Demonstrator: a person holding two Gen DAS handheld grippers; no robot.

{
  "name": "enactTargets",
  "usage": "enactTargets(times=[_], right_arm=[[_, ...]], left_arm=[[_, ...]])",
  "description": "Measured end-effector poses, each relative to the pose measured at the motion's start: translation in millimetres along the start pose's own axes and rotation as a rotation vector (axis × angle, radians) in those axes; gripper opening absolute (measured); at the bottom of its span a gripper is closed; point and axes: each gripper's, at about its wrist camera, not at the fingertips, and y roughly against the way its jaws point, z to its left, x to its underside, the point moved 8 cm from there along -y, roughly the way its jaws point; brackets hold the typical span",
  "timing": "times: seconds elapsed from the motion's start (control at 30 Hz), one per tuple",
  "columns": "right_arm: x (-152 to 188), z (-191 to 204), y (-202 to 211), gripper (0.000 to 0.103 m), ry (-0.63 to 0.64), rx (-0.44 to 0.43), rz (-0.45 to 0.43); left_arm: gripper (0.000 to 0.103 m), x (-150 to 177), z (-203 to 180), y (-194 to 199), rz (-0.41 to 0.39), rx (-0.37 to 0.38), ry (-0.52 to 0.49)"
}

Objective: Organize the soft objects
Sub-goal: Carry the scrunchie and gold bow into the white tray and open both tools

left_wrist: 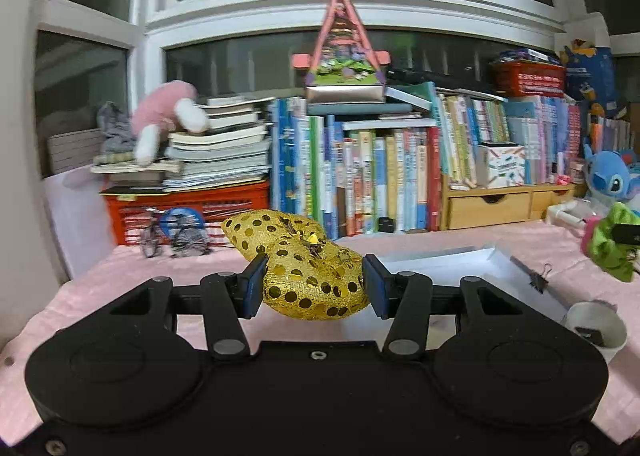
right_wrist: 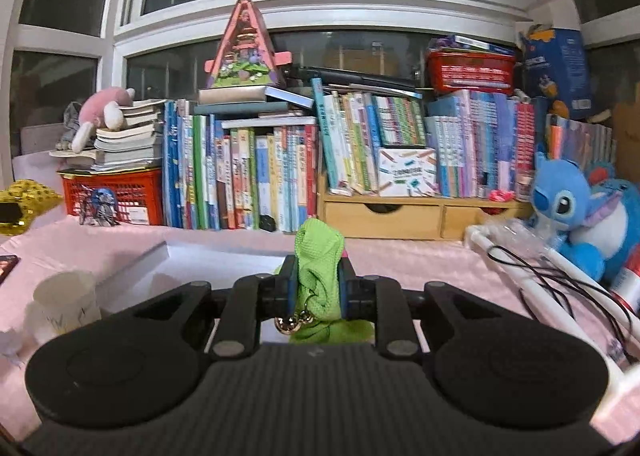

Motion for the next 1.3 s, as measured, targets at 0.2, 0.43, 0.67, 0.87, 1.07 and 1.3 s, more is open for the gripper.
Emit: enactTargets(times=[0.2,0.43,0.67,0.87,1.07,1.3], right_arm=[[-21.7,8.0,-32.6,0.024,-0.025,-0.06,0.054],[-33.5,26.1,-72.5,0.025,-0.013,-0.132,0.13],[-20.6,33.5,-113.6,0.025,0.014,-0.126,0.237],[-3.7,30.2,-137.3,0.025,0.002,-0.114,0.32],[5.4,29.9,-149.0,0.026,-0.02,-0.13,0.379],[11.2,33.7,-155.1,0.026,-0.02,-0.142,0.422]], left_arm=[[0.048,-18.0,-20.4,-40.8,0.06,0.084,-0.031],[0.048,-19.8,-41.9,-103.7,0.231,0.204,-0.006],[0.048,4.9,-47.1,-155.1,0.41,0.26,0.042],[0.048,22.9,-44.9,-177.6,0.482,0.27,0.091],[0.048,32.4,-48.1,-190.9,0.535,0.293,0.135],[0.049,36.7,-45.5,-199.5,0.561,0.3,0.156]])
